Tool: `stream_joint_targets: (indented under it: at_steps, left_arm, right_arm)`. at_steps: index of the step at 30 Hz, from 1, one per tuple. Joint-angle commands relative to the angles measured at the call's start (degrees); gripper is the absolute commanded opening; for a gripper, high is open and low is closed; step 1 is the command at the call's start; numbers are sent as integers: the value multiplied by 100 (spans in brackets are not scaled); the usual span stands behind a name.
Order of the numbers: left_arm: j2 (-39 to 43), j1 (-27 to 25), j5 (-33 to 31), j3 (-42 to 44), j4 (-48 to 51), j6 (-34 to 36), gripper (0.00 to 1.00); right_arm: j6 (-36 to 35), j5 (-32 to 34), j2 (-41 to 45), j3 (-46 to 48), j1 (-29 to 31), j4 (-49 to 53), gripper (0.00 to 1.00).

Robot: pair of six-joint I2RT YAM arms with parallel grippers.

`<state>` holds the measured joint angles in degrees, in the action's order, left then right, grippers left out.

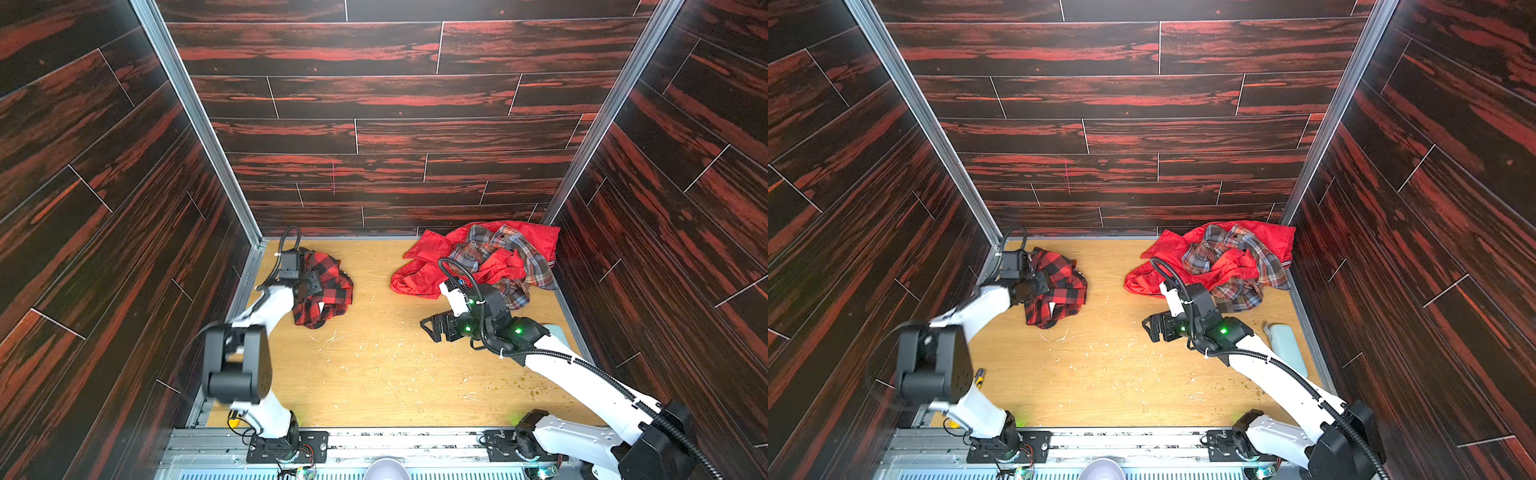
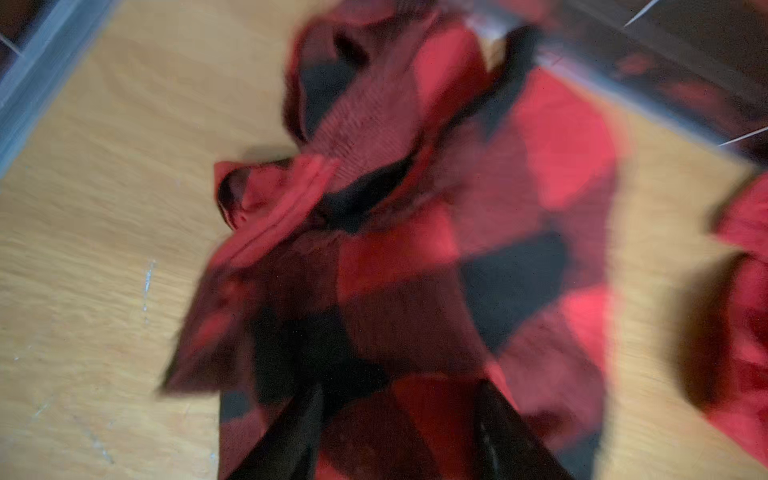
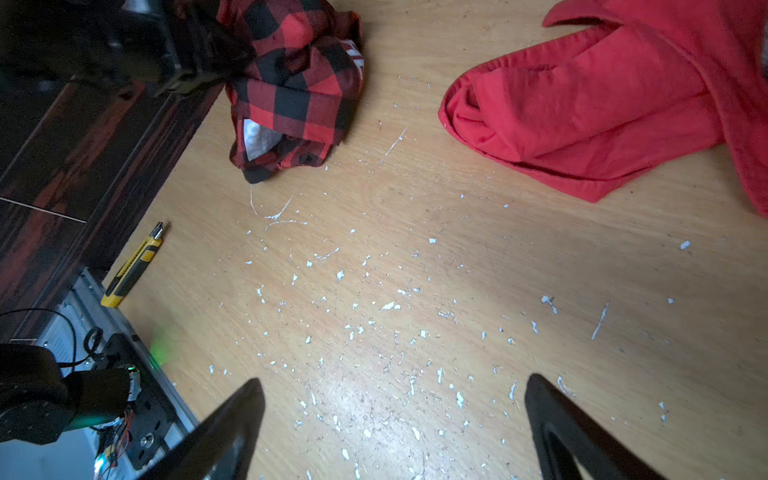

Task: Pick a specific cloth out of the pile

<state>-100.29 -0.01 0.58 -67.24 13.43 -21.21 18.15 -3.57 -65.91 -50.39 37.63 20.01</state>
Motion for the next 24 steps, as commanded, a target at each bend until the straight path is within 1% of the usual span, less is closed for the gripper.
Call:
stream_joint_targets:
  at_steps: [1, 4, 6, 9, 12, 14, 18, 21, 24]
  left_arm:
    - [-775, 1, 52, -533, 606, -1, 73]
    - [-1230, 1, 99, -903, 975, -50, 85]
    - [-1304, 3, 75, -1001, 1008, 23, 88]
    - [-1127, 1, -5, -984, 723, 301, 90]
    - [-638, 3, -94, -912, 558, 601, 95]
    - [-132, 2, -300, -795, 575, 735, 99]
    - [1159, 1, -642, -142, 401, 804, 99]
    - [2303, 1, -914, 777, -60, 729, 99]
    - [3581, 5, -1426, 2088, -697, 507, 99]
  right_arm:
    - [-12, 17, -56, -211, 21, 144, 98]
    - [-29, 78, -35, -258, 19, 185, 98]
    - [-23, 122, -6, -244, 22, 201, 98]
    - [-61, 150, 34, -208, 22, 203, 98]
    - [-177, 307, 77, -258, -11, 279, 98]
    - [-257, 305, 112, -319, -124, 302, 98]
    - [-367, 138, 220, -381, -517, 218, 98]
    - [-464, 15, 360, -298, -967, 62, 99]
    - [-504, 134, 518, -61, -1528, -166, 99]
